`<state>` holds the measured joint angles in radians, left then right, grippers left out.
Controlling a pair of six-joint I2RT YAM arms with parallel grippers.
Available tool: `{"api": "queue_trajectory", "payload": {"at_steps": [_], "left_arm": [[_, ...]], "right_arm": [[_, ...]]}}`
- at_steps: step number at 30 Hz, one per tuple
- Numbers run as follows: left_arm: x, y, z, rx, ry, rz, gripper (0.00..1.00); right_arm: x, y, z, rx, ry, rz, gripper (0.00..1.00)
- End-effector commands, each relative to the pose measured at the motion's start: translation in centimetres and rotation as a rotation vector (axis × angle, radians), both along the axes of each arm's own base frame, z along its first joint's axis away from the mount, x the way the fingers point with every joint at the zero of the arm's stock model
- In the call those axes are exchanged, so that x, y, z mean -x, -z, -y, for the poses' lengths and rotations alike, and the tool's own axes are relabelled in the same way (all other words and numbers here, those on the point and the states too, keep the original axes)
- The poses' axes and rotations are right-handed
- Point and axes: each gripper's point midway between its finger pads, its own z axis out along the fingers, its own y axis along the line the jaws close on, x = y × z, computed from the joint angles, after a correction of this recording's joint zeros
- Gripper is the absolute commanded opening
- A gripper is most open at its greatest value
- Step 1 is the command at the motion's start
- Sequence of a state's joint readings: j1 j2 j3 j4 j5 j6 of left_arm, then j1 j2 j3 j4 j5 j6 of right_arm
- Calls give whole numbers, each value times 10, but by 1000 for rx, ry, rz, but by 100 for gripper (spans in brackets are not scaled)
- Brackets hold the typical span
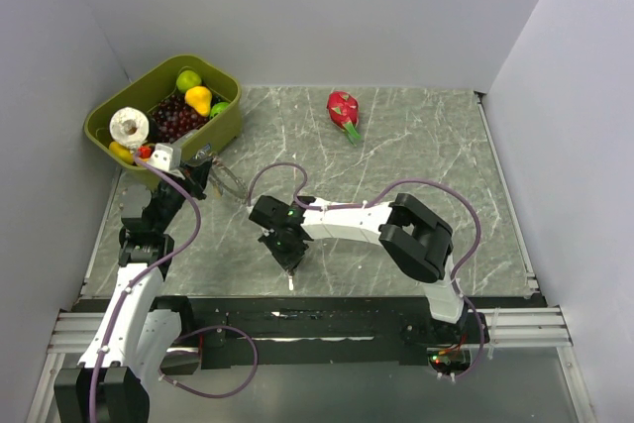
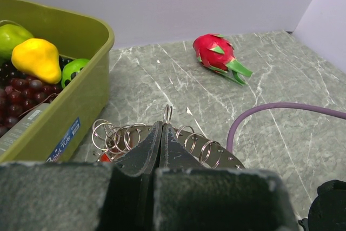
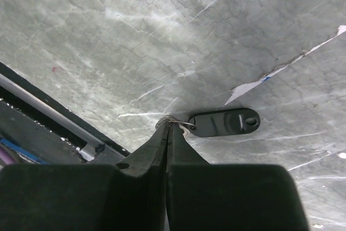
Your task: Put the keys on the keyring
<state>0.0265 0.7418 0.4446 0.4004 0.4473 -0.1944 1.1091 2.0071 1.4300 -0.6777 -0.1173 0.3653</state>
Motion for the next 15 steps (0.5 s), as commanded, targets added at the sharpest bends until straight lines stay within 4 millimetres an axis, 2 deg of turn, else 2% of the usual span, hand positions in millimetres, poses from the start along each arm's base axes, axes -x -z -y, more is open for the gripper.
{"api": "queue_trajectory", "payload": {"at_steps": [1,6,11,15], "left_arm": [[3,-28,0,-17,7,123,1],[4,-27,3,-21,23,124,1],[3,-26,3,-24,24,119,1],[4,-28,6,-24,41,127,1]], "right_arm": [[-8,-20,-1,-18,9,67,0],[-21,-33,11,-28,60,113,0],[-32,-23,33,50,117,123,0],[-32,-22,36,51,112,117,0]]}}
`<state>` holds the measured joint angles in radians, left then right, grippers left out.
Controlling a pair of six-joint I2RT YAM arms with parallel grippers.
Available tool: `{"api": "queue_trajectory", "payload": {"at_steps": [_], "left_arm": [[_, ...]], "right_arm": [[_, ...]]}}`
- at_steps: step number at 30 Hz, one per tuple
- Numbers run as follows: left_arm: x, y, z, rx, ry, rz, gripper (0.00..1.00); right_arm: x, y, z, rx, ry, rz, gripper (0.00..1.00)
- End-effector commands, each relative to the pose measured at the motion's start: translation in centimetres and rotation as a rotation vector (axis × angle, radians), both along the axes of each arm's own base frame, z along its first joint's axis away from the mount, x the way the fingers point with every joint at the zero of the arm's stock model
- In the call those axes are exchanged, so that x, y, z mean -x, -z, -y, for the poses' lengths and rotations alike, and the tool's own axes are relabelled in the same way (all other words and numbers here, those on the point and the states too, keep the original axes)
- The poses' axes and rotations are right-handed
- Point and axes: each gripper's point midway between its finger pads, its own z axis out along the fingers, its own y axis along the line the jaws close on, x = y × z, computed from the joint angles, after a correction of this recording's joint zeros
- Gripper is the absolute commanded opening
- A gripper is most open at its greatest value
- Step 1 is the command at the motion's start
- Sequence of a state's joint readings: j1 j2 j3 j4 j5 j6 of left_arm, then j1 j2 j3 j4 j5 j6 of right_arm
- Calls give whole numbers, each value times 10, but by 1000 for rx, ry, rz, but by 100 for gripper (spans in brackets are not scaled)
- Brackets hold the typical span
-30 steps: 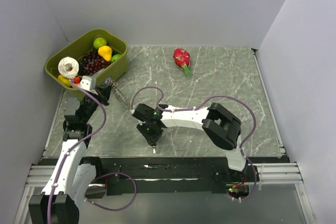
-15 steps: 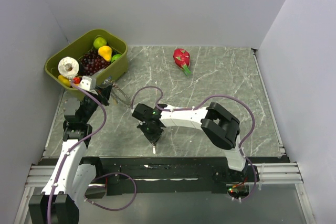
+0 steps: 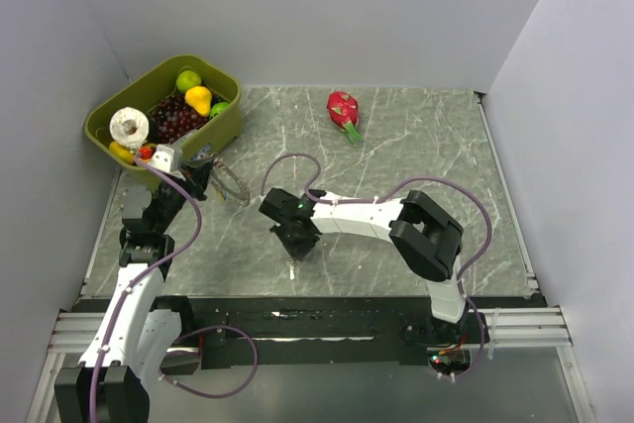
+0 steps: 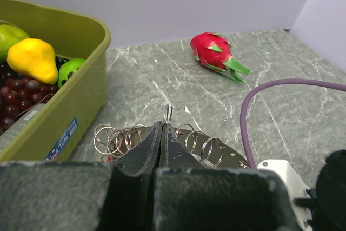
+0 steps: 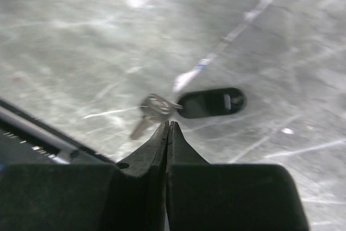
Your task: Put the keys on the keyring
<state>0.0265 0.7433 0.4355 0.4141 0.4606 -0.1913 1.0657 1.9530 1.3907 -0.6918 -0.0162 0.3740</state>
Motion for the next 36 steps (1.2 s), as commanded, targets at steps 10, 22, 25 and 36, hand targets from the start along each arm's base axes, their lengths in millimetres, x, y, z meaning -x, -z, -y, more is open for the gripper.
{"api": "queue_trajectory", "payload": {"at_steps": [10,22,25,36], "left_arm": [[16,-35,11,-11,66,165,1],[15,-36,9,-7,56,168,1],[15,-36,9,-1,51,171,1],[14,-34,10,-2,57,163,1]], "right_arm": [[-25,-32,29,-68,107,58,0],[-12,-40,7,-121,-96,39,0],[-3,-33,-4,-153,-170,35,9],[-19,-22,-5,-94,-203,127,66]]}}
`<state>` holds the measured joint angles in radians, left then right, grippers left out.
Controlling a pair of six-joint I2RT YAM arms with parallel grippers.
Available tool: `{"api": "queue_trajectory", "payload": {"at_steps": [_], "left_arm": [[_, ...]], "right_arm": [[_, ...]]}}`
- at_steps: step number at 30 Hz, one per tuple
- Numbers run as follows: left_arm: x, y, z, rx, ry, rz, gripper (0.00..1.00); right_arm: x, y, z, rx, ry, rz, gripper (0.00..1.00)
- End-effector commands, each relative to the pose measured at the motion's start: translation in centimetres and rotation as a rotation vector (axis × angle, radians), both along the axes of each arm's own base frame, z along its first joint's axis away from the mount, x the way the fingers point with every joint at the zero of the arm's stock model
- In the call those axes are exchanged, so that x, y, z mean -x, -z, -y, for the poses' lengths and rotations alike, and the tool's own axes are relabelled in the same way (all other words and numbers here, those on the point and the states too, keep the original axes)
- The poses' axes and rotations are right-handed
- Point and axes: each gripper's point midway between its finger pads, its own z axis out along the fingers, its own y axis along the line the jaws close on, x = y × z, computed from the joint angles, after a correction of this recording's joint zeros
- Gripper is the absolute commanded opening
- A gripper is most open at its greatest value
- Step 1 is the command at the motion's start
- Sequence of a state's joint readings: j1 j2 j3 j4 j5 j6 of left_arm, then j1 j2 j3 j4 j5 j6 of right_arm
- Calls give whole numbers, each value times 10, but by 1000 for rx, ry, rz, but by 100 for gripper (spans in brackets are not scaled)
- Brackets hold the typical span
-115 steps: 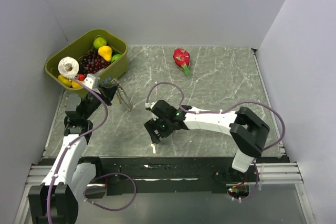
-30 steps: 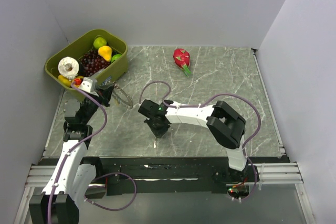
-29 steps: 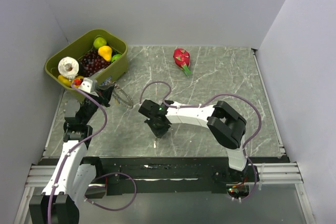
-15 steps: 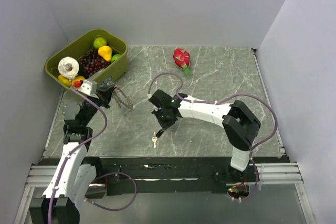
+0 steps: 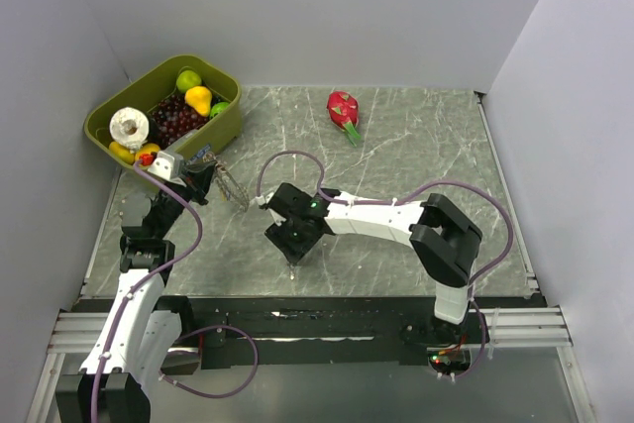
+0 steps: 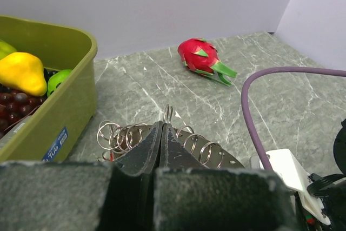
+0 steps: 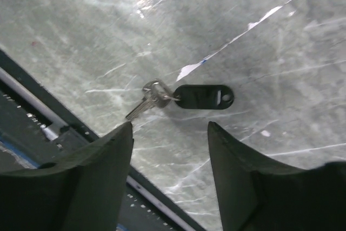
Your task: Put the keys on the keyring
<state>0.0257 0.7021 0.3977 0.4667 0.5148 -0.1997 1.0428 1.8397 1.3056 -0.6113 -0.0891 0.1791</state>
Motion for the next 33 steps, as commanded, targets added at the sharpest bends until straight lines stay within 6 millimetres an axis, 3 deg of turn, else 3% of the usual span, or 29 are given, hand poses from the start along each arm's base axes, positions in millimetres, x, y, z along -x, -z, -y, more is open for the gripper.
{"api": "queue_trajectory", "payload": {"at_steps": [1,18,20,21,22,24,28,33], "left_arm": [[3,-29,0,2,0,113,1],[1,-26,-4,12,-25,98,1],[1,-26,-4,12,-26,98,1],[1,-26,-4,12,-26,100,1],[1,-27,-4,11,-25,104,1],[1,-27,-4,13,-28,103,1],[1,-27,-5,12,-33,102,1],[2,-27,-5,9,-33,106,1]], "right_arm": [[-16,2,-9,3,-18,72,67],[-9,18,-28,-10,-66,61,64],[-9,18,-29,-14,-60,66,55],[-8,20,-28,-11,-61,62,46],[-8,21,-27,-8,-57,60,27],[-8,22,-26,-3,-50,63,14],[-8,22,-26,-12,-49,62,0],[-13,20,-22,-16,-24,87,0]]}}
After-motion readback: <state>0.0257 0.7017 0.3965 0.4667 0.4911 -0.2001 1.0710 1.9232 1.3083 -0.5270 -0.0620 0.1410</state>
